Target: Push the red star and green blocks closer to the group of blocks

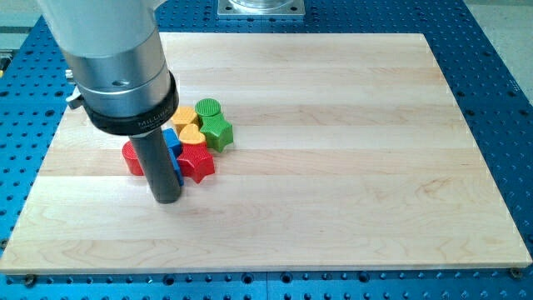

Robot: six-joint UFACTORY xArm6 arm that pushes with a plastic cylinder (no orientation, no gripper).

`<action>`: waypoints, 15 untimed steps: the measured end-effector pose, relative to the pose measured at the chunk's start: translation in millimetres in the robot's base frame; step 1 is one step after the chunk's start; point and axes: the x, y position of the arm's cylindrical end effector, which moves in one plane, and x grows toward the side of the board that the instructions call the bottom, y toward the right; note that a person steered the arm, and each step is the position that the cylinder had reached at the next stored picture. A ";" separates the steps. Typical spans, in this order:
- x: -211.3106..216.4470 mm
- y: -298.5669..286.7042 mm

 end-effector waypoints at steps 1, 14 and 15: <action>-9.9 6.7; -84.4 86.7; -84.2 74.2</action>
